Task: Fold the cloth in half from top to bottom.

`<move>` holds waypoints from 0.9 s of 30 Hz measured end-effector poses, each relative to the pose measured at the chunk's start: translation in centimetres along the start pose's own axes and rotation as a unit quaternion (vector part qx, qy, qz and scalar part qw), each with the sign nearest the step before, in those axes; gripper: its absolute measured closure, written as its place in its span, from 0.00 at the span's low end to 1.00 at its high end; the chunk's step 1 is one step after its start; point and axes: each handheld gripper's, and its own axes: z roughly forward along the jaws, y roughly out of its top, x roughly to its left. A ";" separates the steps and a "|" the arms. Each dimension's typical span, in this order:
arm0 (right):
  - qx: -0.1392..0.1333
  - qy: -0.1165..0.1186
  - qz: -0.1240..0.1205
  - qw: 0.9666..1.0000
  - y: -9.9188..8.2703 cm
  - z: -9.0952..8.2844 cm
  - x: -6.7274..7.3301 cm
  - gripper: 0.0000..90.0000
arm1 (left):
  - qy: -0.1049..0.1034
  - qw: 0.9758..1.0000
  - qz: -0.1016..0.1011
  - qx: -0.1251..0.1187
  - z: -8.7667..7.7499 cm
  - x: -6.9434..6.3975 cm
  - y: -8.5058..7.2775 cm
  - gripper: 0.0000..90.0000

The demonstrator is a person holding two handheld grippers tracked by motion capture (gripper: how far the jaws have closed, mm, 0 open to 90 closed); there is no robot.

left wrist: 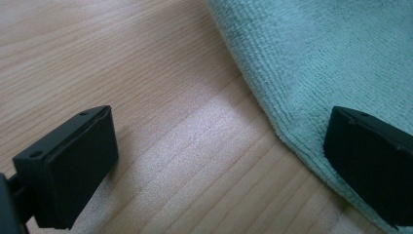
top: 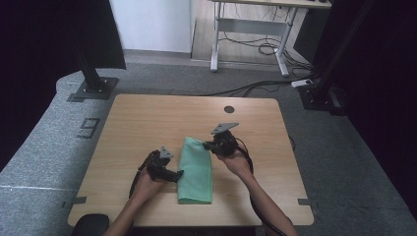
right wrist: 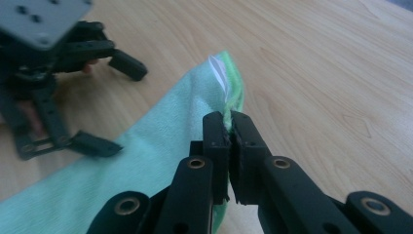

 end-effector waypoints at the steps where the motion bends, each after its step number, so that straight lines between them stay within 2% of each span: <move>1: -0.002 0.002 -0.002 1.000 0.0 -0.3 0.2 0.95 | 0.001 1.000 -0.001 0.000 0.0 0.0 0.0 0.00; 12: -0.018 0.031 -0.034 0.999 -1.0 -2.9 3.1 0.95 | 0.003 1.000 -0.003 0.000 0.0 0.0 0.0 0.00; 17: -0.013 0.040 -0.043 0.998 -2.2 -3.3 4.1 0.95 | 0.003 1.000 -0.004 0.000 0.0 0.0 0.0 0.00; 27: 0.003 0.061 -0.041 0.997 -4.9 -3.0 5.5 0.95 | 0.003 1.000 -0.003 0.000 0.0 0.0 0.0 0.00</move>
